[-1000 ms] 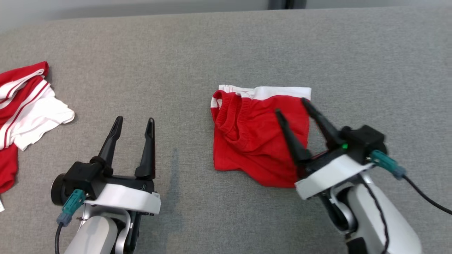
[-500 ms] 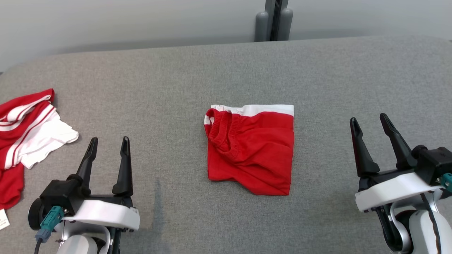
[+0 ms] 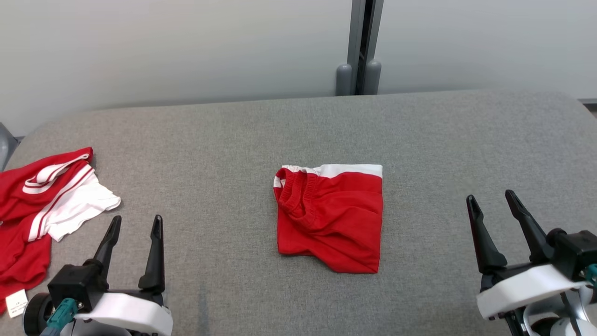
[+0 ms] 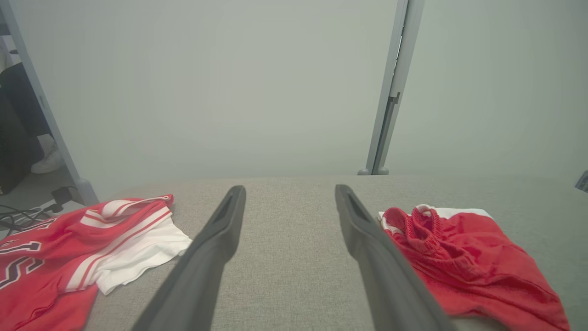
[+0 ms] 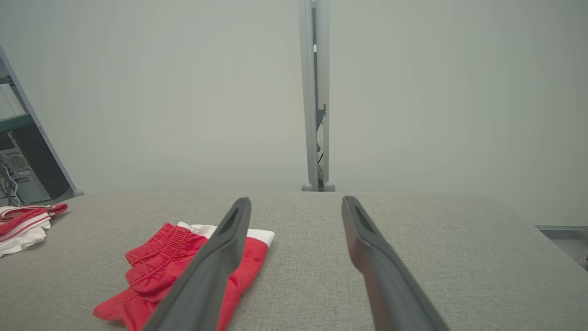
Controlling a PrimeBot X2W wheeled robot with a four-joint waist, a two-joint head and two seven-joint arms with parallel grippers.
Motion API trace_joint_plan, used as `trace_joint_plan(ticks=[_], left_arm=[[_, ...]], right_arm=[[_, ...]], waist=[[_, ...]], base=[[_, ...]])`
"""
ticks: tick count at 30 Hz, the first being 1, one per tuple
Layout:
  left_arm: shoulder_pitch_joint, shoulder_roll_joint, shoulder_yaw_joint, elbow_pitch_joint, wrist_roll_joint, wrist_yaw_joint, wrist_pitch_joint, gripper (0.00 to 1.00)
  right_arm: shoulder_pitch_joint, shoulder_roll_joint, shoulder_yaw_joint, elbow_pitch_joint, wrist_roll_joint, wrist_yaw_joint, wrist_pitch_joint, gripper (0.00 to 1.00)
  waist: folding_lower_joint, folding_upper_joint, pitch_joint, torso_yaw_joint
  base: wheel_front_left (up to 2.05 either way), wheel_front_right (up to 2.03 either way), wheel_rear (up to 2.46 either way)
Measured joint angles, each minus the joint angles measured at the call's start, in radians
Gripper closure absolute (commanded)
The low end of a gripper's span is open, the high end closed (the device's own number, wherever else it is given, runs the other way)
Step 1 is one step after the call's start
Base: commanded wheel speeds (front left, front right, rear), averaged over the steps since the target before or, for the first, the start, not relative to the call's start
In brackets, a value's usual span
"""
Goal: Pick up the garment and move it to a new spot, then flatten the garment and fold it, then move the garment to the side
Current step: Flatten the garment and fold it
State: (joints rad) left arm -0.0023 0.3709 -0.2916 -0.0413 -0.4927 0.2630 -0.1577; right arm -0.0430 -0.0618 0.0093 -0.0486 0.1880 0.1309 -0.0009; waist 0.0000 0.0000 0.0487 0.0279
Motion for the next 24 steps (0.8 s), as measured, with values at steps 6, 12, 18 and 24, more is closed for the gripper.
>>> trace_joint_plan(ticks=[6,12,18,24], left_arm=[[0.042,0.01,-0.005,-0.028,-0.001,0.016,0.024,0.0],[0.06,0.018,-0.01,-0.049,-0.002,0.029,0.046,0.0],[0.061,0.022,-0.016,-0.06,-0.002,0.037,0.061,0.0],[0.061,0.025,-0.019,-0.064,-0.001,0.043,0.065,0.0]], right_arm=[[0.063,0.002,-0.02,-0.042,-0.003,0.0,0.018,0.0],[0.101,0.006,-0.03,-0.07,-0.003,0.0,0.033,0.0],[0.107,0.008,-0.034,-0.077,-0.003,0.0,0.042,0.0],[0.109,0.01,-0.033,-0.078,-0.004,0.0,0.045,0.0]], waist=[[0.0,0.0,-0.038,-0.002],[-0.0001,0.0,-0.053,-0.01],[0.0,0.0,-0.054,-0.012],[0.0,0.0,-0.053,-0.01]], base=[[0.0,0.0,0.0],[0.0,0.0,0.0],[0.0,0.0,0.0],[0.0,0.0,0.0]])
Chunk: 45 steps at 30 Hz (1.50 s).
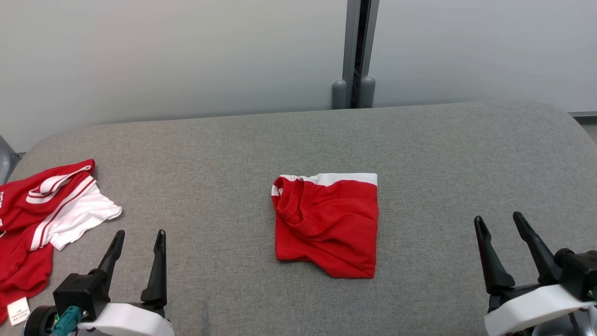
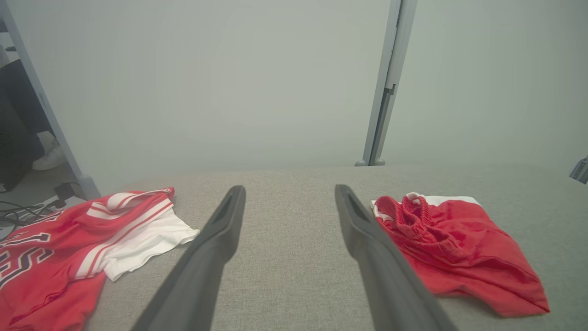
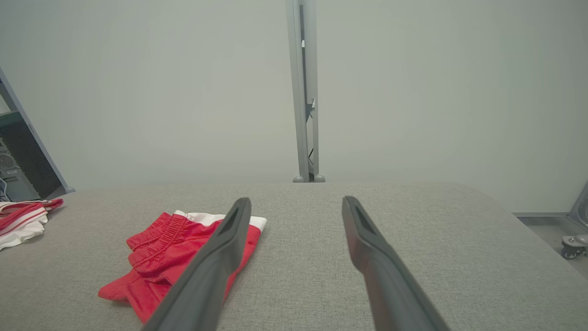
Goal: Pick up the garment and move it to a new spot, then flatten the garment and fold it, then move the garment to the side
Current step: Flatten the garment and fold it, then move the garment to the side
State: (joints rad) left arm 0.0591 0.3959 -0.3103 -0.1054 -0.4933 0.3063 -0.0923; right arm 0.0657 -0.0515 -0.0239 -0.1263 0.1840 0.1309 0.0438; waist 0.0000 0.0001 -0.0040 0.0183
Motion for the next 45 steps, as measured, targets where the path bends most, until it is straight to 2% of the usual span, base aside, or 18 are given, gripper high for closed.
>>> trace_joint_plan(ticks=[16,25,33,45], left_arm=[[-0.004,0.006,-0.004,-0.009,0.0,0.006,0.001,0.0],[-0.049,0.001,-0.013,-0.02,0.01,0.003,-0.015,0.0],[-0.132,-0.026,-0.03,-0.015,0.017,-0.019,-0.05,0.0],[-0.217,-0.053,-0.044,0.044,0.017,-0.054,-0.099,0.0]], right_arm=[[-0.006,0.001,0.003,0.005,0.005,0.0,-0.002,0.0],[-0.052,0.0,-0.002,0.02,-0.007,0.0,-0.002,0.0],[-0.172,-0.022,0.058,0.171,-0.004,0.0,-0.018,0.0],[-0.31,-0.009,0.134,0.438,0.036,0.0,-0.048,0.0]], waist=[[0.0,0.0,0.014,0.003],[0.0,0.0,0.059,0.024],[0.0001,0.0,0.153,0.071],[0.0,-0.0001,0.27,0.141]], base=[[0.0,0.0,0.0],[0.0,0.0,0.0],[0.0,0.0,0.0],[0.0,0.0,0.0]])
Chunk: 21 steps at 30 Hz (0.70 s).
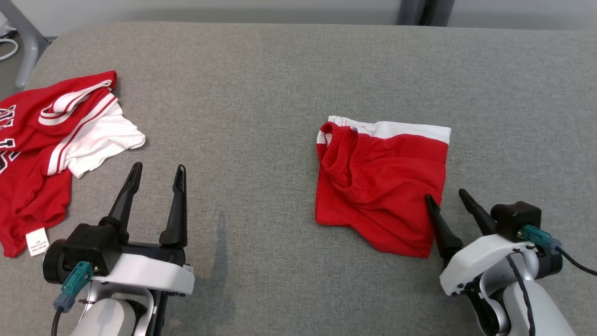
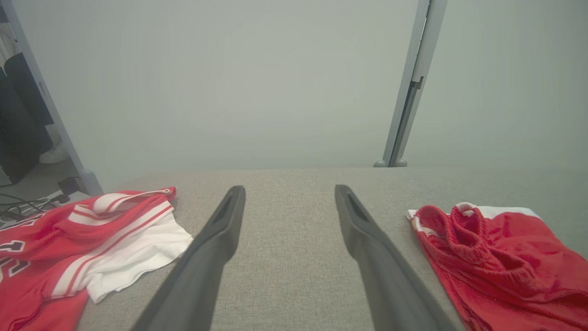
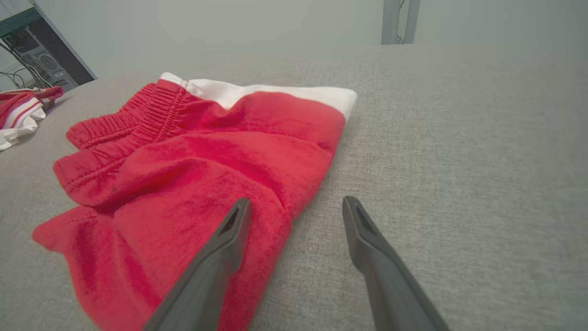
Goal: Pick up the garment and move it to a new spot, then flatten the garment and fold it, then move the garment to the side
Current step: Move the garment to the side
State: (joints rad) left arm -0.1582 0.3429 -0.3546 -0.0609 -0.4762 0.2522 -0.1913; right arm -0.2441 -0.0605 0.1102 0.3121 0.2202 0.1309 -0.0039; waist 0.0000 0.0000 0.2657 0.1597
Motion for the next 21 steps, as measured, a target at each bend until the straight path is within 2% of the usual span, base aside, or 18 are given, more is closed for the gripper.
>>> trace_joint_plan(ticks=[6,10,11,12,13,14,21], left_arm=[[-0.012,-0.008,-0.003,0.026,-0.001,-0.005,-0.012,0.0],[-0.018,-0.008,-0.003,0.038,-0.003,-0.007,-0.013,0.0],[-0.02,-0.008,-0.003,0.04,-0.005,-0.009,-0.015,0.0],[-0.022,-0.008,-0.003,0.042,-0.005,-0.009,-0.015,0.0],[-0.025,-0.008,-0.003,0.042,-0.006,-0.009,-0.016,0.0],[-0.027,-0.007,-0.003,0.043,-0.006,-0.009,-0.016,0.0],[-0.034,-0.002,-0.001,0.041,-0.006,-0.01,-0.021,0.0]], right_arm=[[-0.034,0.008,0.05,0.115,0.036,0.0,-0.006,0.0],[-0.048,0.007,0.091,0.15,0.074,0.0,-0.007,0.0],[-0.051,0.008,0.1,0.156,0.08,0.0,-0.014,0.25],[-0.053,0.008,0.107,0.161,0.087,0.0,-0.016,0.56],[-0.055,0.008,0.114,0.165,0.093,0.0,-0.019,0.74],[-0.056,0.009,0.121,0.169,0.097,0.0,-0.024,1.0],[-0.081,0.015,0.14,0.183,0.08,0.001,-0.036,1.0]], waist=[[-0.0001,0.0,0.012,0.003],[0.0,0.0,0.012,-0.003],[0.0,0.0,0.012,-0.005],[0.0,0.0,0.011,-0.007],[0.0,0.0,0.011,-0.009],[0.0,0.0,0.012,-0.011],[0.0,0.0,0.016,-0.035]], base=[[0.0,0.0,0.0],[0.0,0.0,0.0],[0.0,0.0,0.0],[0.0,0.0,0.0],[0.0,0.0,0.0],[0.0,0.0,0.0],[0.0,0.0,0.0]])
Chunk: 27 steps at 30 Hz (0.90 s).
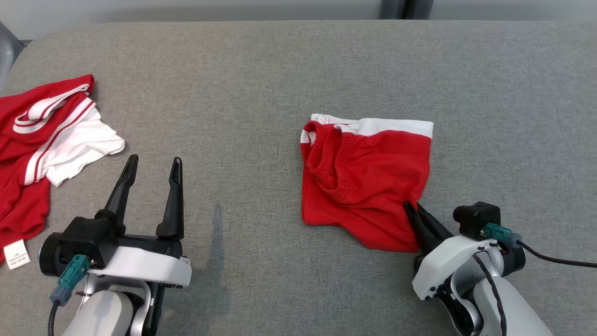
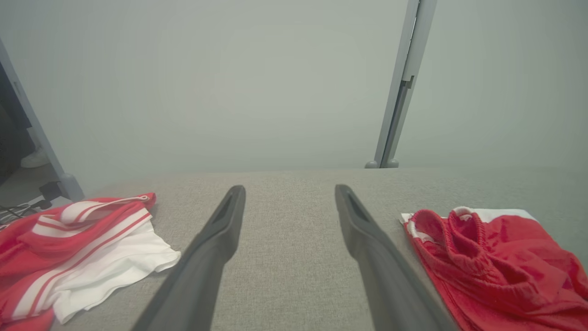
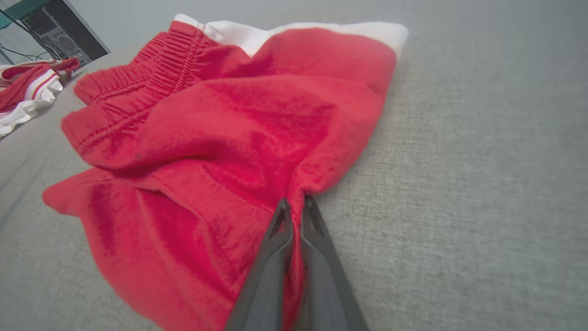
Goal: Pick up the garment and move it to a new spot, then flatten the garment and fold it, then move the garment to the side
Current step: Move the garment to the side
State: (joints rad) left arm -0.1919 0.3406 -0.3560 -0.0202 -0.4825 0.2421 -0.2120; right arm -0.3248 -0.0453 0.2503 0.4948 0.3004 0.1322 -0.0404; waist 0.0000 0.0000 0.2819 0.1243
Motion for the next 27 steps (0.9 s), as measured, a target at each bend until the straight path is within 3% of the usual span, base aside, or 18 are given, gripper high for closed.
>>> trace_joint_plan(ticks=[7,15,22,27], left_arm=[[-0.002,0.018,0.002,-0.03,0.007,0.005,0.002,0.0],[-0.02,0.045,0.0,-0.091,0.024,0.014,0.029,0.0],[-0.042,0.079,0.005,-0.148,0.039,0.023,0.07,0.0],[-0.08,0.109,0.001,-0.192,0.06,0.021,0.103,0.0]], right_arm=[[-0.019,-0.03,0.02,-0.016,-0.03,0.0,0.001,1.0],[-0.052,-0.07,0.056,-0.019,-0.02,0.0,-0.005,1.0],[-0.154,-0.118,0.158,0.007,0.026,0.0,-0.021,1.0],[-0.269,-0.186,0.2,0.048,0.054,0.0,-0.05,1.0]], waist=[[0.0,0.0,0.014,-0.065],[0.0,0.0,0.048,-0.183],[0.0,0.0,0.099,-0.289],[0.0,0.0,0.165,-0.341]], base=[[0.0,0.0,0.0],[0.0,0.0,0.0],[0.0,0.0,0.0],[0.0,0.0,0.0]])
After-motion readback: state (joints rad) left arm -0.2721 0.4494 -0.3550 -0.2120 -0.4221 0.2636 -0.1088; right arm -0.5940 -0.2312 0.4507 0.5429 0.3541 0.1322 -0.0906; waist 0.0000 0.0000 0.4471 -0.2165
